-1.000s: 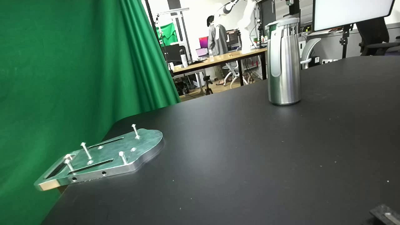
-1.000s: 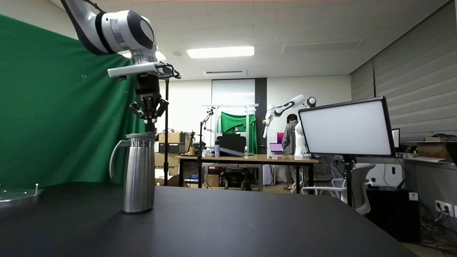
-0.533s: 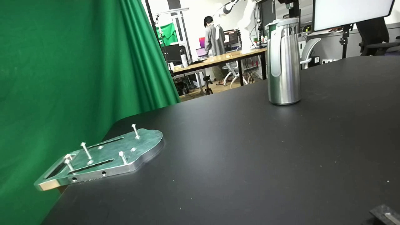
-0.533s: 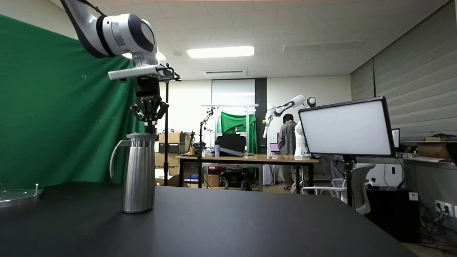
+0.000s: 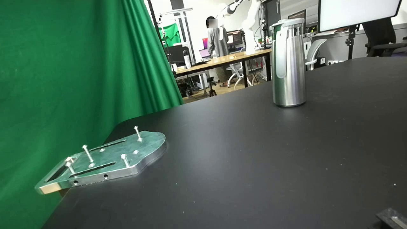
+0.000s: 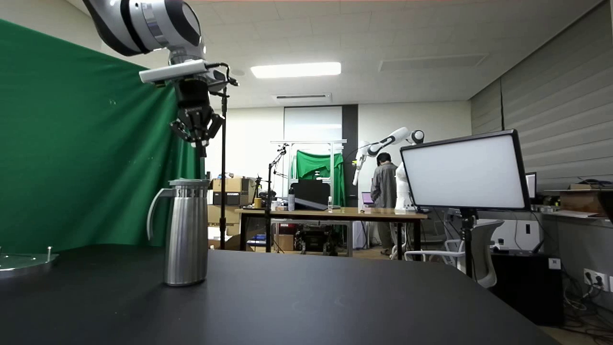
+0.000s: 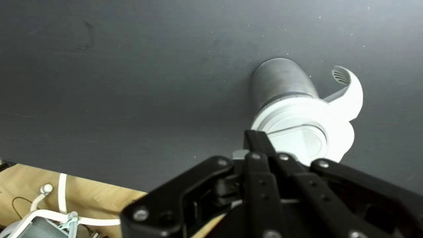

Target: Press down the object on top of the flask

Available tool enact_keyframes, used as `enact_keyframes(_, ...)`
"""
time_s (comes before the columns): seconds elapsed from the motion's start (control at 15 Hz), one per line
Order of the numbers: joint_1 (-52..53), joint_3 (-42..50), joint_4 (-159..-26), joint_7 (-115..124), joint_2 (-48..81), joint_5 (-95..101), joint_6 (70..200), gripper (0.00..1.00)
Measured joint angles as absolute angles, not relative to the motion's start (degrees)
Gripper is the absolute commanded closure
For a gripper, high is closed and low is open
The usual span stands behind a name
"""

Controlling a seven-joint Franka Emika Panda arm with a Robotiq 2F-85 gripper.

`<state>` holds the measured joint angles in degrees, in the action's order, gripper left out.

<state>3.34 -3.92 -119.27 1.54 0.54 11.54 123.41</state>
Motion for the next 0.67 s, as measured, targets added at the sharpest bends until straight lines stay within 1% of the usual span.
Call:
enact_keyframes(0.07,3.4,-4.0,-119.3,1.5,-1.1,12.4,121.7,0.68)
enact_keyframes(0.33,3.3,-4.0,-121.1,1.4,-7.2,13.8,114.8,0.40)
enact_keyframes(0.47,3.2,-4.0,-123.2,1.4,-9.8,13.8,112.3,0.28)
enact_keyframes(0.67,3.1,-4.0,-127.1,1.2,-13.6,13.8,108.9,0.07)
